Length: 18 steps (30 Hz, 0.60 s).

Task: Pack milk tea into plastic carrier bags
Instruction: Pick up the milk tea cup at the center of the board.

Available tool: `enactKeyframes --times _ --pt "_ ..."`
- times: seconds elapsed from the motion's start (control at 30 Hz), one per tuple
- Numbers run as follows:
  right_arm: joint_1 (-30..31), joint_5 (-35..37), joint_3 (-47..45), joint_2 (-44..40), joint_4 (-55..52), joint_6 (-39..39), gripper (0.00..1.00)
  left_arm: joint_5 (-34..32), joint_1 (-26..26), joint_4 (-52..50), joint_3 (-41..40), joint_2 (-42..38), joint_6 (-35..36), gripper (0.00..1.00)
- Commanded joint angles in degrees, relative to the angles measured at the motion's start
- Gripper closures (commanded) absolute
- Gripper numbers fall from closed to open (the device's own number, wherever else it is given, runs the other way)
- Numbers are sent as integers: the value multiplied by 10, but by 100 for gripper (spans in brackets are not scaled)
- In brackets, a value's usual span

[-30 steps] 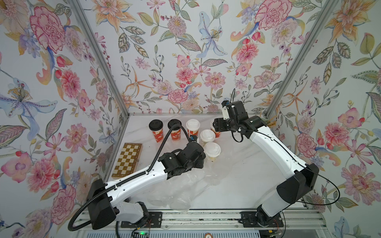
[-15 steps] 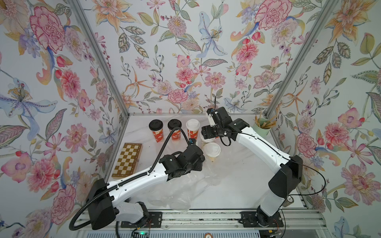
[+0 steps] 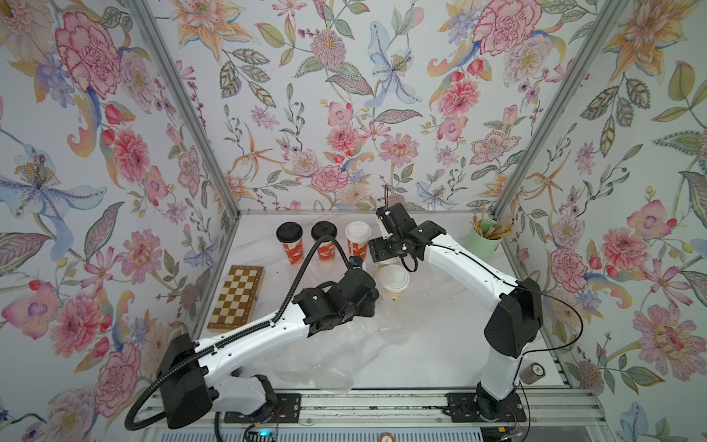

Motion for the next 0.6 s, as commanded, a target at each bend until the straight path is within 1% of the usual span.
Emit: enactKeyframes --times 0.0,0.27,0.57 --pt "-4 12 14 6 -14 -4 14 -3 8 0 -3 -13 -4 93" --pt "-5 3 19 -8 -13 -1 14 -2 8 0 -3 -12 -4 93" --pt "-7 13 21 -23 -18 -1 13 0 8 3 0 -10 -4 93"
